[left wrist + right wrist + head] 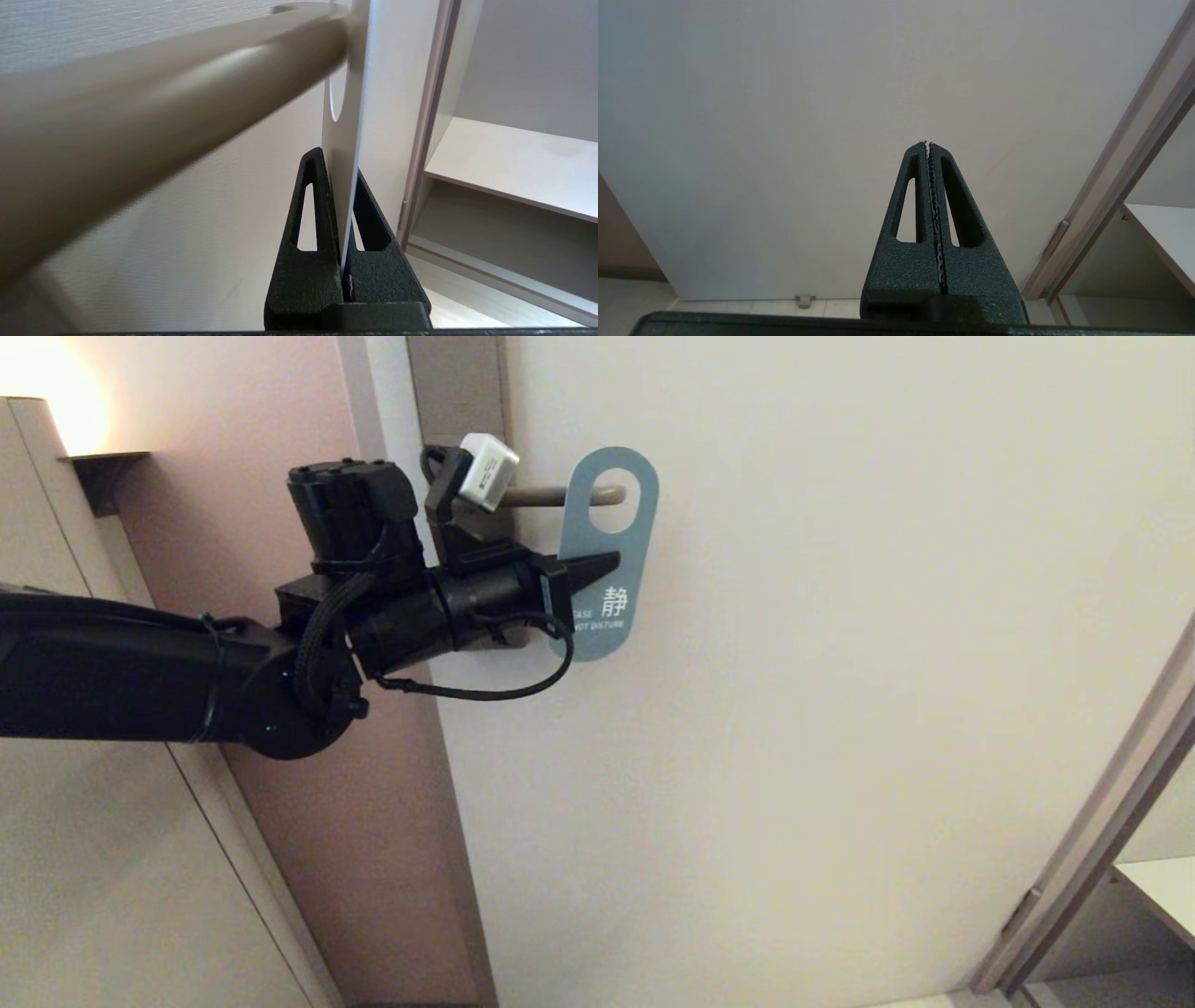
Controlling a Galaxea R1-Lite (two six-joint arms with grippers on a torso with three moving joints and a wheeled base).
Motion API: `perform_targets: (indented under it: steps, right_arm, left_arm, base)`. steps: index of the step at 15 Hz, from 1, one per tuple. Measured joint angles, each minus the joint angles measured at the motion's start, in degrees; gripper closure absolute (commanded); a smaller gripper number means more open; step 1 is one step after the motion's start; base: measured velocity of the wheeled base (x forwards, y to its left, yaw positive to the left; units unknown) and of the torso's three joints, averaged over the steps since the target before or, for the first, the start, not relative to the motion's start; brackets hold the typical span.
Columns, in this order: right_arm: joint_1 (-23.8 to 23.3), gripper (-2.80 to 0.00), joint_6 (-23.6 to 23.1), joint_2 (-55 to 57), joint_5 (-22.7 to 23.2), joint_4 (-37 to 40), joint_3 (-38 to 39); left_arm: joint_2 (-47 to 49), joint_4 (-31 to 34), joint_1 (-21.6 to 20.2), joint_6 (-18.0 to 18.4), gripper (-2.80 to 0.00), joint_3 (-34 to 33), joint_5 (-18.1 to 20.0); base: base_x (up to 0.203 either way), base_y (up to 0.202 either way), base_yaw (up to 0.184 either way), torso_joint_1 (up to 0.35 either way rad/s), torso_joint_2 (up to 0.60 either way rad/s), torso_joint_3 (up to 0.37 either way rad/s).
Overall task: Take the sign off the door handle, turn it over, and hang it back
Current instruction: Take down the sign, then hand it to the other hand
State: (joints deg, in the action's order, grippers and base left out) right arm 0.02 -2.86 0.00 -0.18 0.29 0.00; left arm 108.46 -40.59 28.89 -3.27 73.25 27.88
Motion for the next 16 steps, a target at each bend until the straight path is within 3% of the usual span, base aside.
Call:
perform_targets:
  steps: [8, 16]
  right_arm:
    - [-0.02, 0.0, 0.01, 0.0, -0.01, -0.05, 0.0]
    - [0.0, 0.0, 0.0, 0.0, 0.0, -0.03, 0.0]
  left_arm:
    - [-1.92, -0.24, 3.63, 0.01, 0.0, -2.94, 0.23]
    - [-10.66, -1.23, 8.8, 0.36, 0.0, -17.3, 0.19]
  base:
    - [0.0, 0.0, 0.0, 0.0, 0.0, 0.0]
    - [0.0, 0.0, 0.0, 0.0, 0.0, 0.0]
